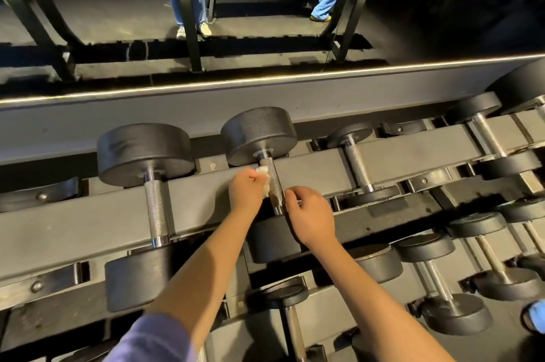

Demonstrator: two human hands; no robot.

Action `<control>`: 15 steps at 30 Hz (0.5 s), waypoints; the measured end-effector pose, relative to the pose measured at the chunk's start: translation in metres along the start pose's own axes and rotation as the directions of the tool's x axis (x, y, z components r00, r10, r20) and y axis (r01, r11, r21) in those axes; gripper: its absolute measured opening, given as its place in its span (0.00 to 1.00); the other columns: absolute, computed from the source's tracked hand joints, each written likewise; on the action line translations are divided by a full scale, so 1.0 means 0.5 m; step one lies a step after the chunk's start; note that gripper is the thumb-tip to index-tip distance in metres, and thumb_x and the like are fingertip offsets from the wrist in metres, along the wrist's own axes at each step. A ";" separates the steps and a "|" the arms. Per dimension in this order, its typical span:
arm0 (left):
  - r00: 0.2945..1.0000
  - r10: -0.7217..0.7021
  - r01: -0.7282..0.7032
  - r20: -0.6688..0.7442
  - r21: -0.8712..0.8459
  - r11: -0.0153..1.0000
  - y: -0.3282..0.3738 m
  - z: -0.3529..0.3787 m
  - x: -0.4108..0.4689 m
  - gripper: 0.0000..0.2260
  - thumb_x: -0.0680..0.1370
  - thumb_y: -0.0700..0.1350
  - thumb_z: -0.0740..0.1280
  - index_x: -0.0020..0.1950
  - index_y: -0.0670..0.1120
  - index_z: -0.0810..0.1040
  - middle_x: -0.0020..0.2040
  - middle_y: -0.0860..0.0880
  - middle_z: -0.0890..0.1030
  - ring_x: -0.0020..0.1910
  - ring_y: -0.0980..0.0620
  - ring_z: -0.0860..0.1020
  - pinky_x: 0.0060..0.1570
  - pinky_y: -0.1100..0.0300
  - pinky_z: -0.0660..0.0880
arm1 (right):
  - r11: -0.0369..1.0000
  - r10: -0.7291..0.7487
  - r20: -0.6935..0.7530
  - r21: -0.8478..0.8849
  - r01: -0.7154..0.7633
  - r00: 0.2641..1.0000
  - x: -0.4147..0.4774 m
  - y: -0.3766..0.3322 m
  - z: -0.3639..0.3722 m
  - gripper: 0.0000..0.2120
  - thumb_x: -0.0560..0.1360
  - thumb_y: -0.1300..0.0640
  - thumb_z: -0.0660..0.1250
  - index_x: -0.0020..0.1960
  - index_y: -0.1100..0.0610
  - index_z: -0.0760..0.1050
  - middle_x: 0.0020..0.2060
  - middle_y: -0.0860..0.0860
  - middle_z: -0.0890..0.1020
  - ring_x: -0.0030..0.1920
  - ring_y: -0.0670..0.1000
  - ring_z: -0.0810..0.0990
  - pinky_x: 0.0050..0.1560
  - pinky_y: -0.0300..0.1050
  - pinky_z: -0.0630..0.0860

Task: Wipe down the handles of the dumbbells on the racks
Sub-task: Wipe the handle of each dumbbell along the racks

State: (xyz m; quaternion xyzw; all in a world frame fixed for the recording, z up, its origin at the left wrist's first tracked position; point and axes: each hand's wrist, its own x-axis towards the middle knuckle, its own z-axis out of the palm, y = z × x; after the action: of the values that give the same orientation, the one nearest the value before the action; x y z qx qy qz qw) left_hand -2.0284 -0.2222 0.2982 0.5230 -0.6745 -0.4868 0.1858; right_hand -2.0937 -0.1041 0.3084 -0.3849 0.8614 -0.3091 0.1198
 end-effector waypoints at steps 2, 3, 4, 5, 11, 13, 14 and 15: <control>1.000 -0.014 0.013 -0.019 -0.051 0.999 0.012 -0.004 0.022 0.06 0.78 0.42 0.63 0.42 0.44 0.75 0.35 0.51 0.72 0.32 0.57 0.70 0.26 0.67 0.66 | 1.000 0.003 0.003 -0.003 -0.003 1.000 0.000 0.000 -0.002 0.15 0.79 0.49 0.56 0.46 0.53 0.80 0.39 0.46 0.80 0.40 0.46 0.76 0.40 0.43 0.71; 0.999 -0.024 0.020 -0.038 -0.081 0.997 0.015 -0.005 0.032 0.07 0.78 0.42 0.64 0.39 0.44 0.75 0.35 0.51 0.72 0.33 0.56 0.70 0.28 0.66 0.66 | 1.000 0.004 0.007 -0.004 -0.004 1.000 0.000 0.001 -0.003 0.15 0.79 0.49 0.57 0.47 0.53 0.80 0.40 0.46 0.80 0.41 0.46 0.76 0.41 0.43 0.72; 0.998 -0.034 0.029 -0.051 -0.103 0.994 0.016 -0.006 0.042 0.09 0.77 0.42 0.65 0.36 0.45 0.74 0.34 0.52 0.72 0.34 0.54 0.71 0.29 0.64 0.67 | 1.000 0.002 0.008 -0.002 -0.002 1.000 0.000 0.001 -0.004 0.15 0.80 0.49 0.57 0.48 0.53 0.80 0.41 0.47 0.81 0.42 0.46 0.76 0.42 0.44 0.73; 0.998 -0.043 0.036 -0.055 -0.115 0.993 0.017 -0.008 0.049 0.11 0.76 0.43 0.66 0.34 0.47 0.73 0.33 0.53 0.72 0.36 0.52 0.72 0.31 0.62 0.68 | 1.000 -0.001 0.007 0.000 0.001 1.000 0.000 0.000 -0.005 0.15 0.80 0.49 0.57 0.48 0.53 0.80 0.41 0.47 0.81 0.42 0.46 0.76 0.43 0.45 0.73; 0.997 -0.039 0.042 0.060 -0.048 0.998 0.009 -0.014 0.039 0.13 0.74 0.42 0.69 0.31 0.48 0.71 0.33 0.49 0.73 0.37 0.48 0.73 0.35 0.60 0.71 | 0.999 -0.011 -0.010 0.031 0.011 1.000 -0.001 -0.001 -0.007 0.14 0.80 0.51 0.57 0.45 0.55 0.79 0.38 0.48 0.80 0.40 0.48 0.76 0.42 0.46 0.73; 0.992 -0.064 0.060 0.110 0.032 0.998 0.004 -0.011 0.017 0.13 0.74 0.42 0.69 0.31 0.47 0.71 0.32 0.48 0.73 0.36 0.47 0.74 0.38 0.55 0.75 | 0.999 -0.015 -0.015 0.036 0.015 1.000 -0.002 0.000 -0.006 0.15 0.80 0.52 0.57 0.45 0.55 0.79 0.38 0.49 0.80 0.40 0.49 0.76 0.42 0.46 0.72; 0.988 -0.080 0.070 0.129 0.080 0.994 0.002 -0.010 0.008 0.12 0.74 0.43 0.70 0.32 0.47 0.73 0.33 0.48 0.73 0.36 0.47 0.74 0.40 0.53 0.76 | 0.999 -0.018 -0.018 0.040 0.019 1.000 -0.003 0.000 -0.006 0.14 0.80 0.52 0.57 0.45 0.56 0.79 0.38 0.49 0.80 0.40 0.49 0.76 0.41 0.46 0.72; 0.984 -0.092 0.070 0.155 0.142 0.987 0.003 -0.011 0.000 0.09 0.74 0.43 0.69 0.34 0.45 0.76 0.33 0.47 0.74 0.36 0.47 0.74 0.41 0.53 0.76 | 0.999 -0.020 -0.020 0.041 0.021 1.000 -0.003 0.000 -0.006 0.14 0.80 0.53 0.57 0.44 0.55 0.79 0.38 0.49 0.80 0.40 0.49 0.76 0.41 0.45 0.71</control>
State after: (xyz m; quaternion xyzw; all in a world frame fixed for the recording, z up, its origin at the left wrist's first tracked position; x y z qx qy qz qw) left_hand -2.0250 -0.2246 0.3021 0.5203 -0.6971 -0.4876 0.0748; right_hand -2.0940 -0.1017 0.3107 -0.3883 0.8519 -0.3318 0.1162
